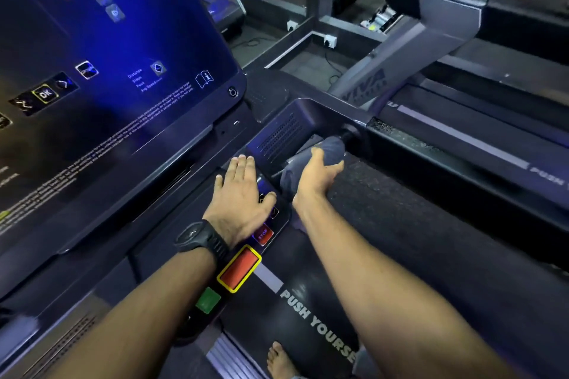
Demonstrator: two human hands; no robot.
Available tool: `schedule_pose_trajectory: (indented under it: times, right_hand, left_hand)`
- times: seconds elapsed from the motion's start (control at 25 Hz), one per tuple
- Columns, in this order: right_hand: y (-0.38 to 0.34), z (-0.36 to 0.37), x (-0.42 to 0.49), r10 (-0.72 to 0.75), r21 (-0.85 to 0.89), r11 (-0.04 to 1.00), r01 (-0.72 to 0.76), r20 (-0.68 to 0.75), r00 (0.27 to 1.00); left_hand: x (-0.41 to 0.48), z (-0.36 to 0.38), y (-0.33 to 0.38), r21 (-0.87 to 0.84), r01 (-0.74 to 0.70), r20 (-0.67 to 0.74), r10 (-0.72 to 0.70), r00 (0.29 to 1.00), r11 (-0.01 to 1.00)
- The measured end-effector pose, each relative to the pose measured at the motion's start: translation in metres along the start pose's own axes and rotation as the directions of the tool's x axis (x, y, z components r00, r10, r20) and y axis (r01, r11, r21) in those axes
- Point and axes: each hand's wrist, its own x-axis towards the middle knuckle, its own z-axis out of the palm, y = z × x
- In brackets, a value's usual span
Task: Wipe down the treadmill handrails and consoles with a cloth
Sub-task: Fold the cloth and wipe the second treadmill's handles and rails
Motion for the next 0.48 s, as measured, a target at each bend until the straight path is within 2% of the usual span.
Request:
schedule_pose_trajectory:
  times: [0.08, 0.24, 0.4, 0.48]
  right_hand:
    - [0.006, -0.002, -0.011, 0.014, -0.007, 1.000, -0.014, 0.035, 0.999]
    - [-0.019, 0.004, 0.025, 0.082, 0.089, 0.993, -0.077, -0.052, 0.995]
    - [-0.002, 0.006, 0.020, 0.124, 0.086, 0.989, -0.121, -0.031, 0.992]
    - [-0.013, 0.008, 0.028, 0.045, 0.058, 0.997, -0.040, -0.082, 0.996]
  left_hand:
    - [0.001, 0.000, 0.001, 0.020, 0.004, -0.013, -0.004, 1.000, 1.000]
    - [0.000, 0.000, 0.003, 0.084, 0.003, -0.055, 0.001, 0.998, 0.996]
    - [-0.001, 0.003, 0.004, 0.099, 0.013, -0.082, -0.005, 0.997, 0.995]
    - [0.000, 0.004, 0.004, 0.113, 0.011, -0.088, -0.001, 0.996, 0.993]
